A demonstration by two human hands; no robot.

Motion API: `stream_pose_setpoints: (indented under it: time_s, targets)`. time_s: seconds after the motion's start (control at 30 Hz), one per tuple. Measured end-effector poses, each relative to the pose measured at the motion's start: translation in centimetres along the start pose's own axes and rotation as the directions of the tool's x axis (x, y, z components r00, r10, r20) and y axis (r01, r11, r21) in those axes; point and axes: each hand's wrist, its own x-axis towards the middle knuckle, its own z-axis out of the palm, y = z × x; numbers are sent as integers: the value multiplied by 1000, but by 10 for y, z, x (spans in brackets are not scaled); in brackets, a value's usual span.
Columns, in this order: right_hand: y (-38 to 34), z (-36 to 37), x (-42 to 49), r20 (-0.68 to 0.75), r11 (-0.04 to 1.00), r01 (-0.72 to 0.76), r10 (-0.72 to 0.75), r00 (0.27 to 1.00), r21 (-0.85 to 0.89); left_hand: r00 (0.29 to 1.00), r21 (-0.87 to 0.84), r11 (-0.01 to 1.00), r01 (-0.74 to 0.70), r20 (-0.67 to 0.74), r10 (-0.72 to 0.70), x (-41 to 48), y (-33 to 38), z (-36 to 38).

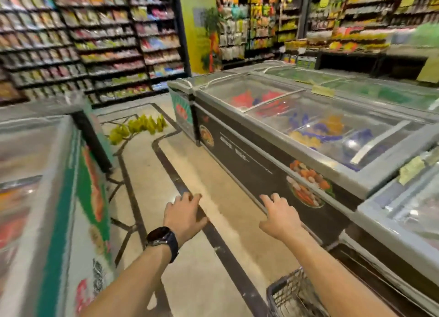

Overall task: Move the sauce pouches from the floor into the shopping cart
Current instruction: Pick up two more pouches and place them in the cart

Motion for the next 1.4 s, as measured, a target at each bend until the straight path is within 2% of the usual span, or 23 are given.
stream_pose_setpoints:
  time_s: [0.1,0.37,0.5,0.7,0.87,1.07,1.4]
  targets:
    - [-61,-8,29,-16,995,104,-104,994,-3,992,-13,993,114,-53,-114,0,-54,-12]
    - [-192,-11,92,-9,963,270,-270,963,1,964,-56,969,242,-101,-247,15,-183,-30]
    - [-238,-12,125,11,951,305,-305,952,42,944,-46,949,313,-92,-316,26,-234,-27]
    - [-278,-2,196,56,950,311,-310,949,-13,934,-13,935,355,-48,-355,64,-290,-20]
    - [-313,15,283,104,946,325,-321,942,-24,934,25,934,356,-20,-356,134,-324,-13]
    - [-348,26,424,118,930,368,-367,923,13,931,27,931,363,11,-364,263,-364,-5]
    - [-410,40,635,173,912,408,-409,896,42,874,-5,876,483,60,-482,435,-451,20]
